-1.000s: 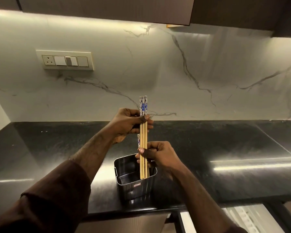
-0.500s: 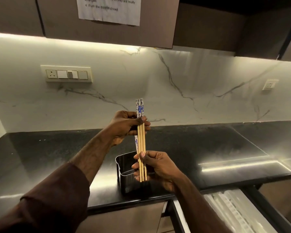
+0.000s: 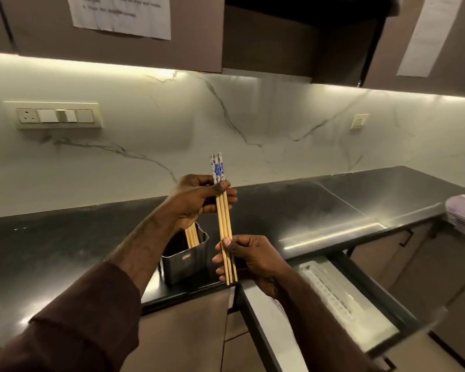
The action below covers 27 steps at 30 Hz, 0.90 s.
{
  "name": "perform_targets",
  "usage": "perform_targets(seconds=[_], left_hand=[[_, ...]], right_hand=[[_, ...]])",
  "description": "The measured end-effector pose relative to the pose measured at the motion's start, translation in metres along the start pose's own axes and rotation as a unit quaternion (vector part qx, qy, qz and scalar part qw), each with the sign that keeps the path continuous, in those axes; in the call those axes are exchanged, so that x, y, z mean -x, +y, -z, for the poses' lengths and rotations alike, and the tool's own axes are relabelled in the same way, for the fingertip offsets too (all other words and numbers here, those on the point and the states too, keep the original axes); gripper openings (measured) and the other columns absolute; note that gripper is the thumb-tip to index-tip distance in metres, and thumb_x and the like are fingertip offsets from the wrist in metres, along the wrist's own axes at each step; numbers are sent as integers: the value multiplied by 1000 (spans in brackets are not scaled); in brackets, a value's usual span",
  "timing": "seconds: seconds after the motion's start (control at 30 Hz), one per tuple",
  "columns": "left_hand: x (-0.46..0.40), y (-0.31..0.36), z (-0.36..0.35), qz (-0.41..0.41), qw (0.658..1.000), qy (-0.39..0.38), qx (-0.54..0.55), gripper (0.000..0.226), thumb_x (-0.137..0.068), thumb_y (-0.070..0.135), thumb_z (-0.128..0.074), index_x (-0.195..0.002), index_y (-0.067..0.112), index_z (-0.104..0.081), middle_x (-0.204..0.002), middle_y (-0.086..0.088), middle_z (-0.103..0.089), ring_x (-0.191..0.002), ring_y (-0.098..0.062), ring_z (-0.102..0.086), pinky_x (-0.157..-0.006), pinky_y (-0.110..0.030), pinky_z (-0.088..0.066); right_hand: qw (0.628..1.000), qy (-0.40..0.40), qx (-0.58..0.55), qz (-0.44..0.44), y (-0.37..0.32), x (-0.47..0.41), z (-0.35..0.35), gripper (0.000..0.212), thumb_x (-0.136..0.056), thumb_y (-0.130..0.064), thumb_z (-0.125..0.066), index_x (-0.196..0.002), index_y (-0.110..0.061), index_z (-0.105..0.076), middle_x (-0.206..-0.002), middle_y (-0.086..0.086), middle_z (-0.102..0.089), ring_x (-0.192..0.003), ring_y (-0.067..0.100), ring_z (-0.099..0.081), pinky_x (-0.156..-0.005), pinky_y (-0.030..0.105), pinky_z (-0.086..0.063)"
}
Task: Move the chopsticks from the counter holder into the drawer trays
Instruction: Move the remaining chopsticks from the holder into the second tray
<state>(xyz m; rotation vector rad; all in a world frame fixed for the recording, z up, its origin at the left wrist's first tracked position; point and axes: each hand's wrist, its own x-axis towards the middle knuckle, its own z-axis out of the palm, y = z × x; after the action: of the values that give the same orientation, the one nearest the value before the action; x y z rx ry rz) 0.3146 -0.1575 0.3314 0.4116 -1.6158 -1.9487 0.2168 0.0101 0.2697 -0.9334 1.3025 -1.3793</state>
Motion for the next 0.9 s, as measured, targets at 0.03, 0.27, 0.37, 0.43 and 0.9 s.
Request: perform_targets(seconds=[0.03,0.27,0.37,0.43,0.9], left_hand=[[-1,-2,-10,0,1000,-5,-1,31,-77,18,-74,-101,-1,-68,-100,-24,-73,-94,-35,-72,-73,-38,-61],[-8,-23,-95,4,999,-35,1,30,-77,18,-73,-99,-2,-68,-97,-22,-74,-91,-33,-73,-69,-34,-60],[-9,-34,-140,4,999,-40,4,30,-76,17,-73,-98,-2,-68,-96,-22,-74,-90,-34,-73,-69,-35,-60],[-9,-43,-173,0,999,-37,6,30,-75,17,-72,-99,-2,-68,-95,-22,-74,-90,-33,-73,-69,-34,-60],[-19,-111,-342,28,999,-9,35,41,-73,20,-71,-108,-1,-67,-97,-19,-75,-91,-30,-74,-69,-32,-61]], right_hand=[[1000,8,1,-1,-1,7,7,32,-86,-37,-68,-101,-9,-73,-98,18,-74,-82,30,-73,-71,38,-59],[999,51,-6,-13,-5,66,66,34,-82,-40,-69,-98,-10,-74,-96,18,-75,-79,27,-73,-67,34,-59],[997,68,-1,-23,-8,96,100,36,-79,-41,-69,-98,-10,-75,-96,17,-75,-80,28,-73,-69,36,-59],[997,74,3,-32,-9,116,127,36,-79,-40,-69,-97,-10,-75,-94,16,-75,-79,28,-73,-69,36,-59],[992,97,34,-80,-12,219,279,25,-95,-26,-62,-98,-3,-72,-88,14,-74,-71,24,-70,-68,35,-59]])
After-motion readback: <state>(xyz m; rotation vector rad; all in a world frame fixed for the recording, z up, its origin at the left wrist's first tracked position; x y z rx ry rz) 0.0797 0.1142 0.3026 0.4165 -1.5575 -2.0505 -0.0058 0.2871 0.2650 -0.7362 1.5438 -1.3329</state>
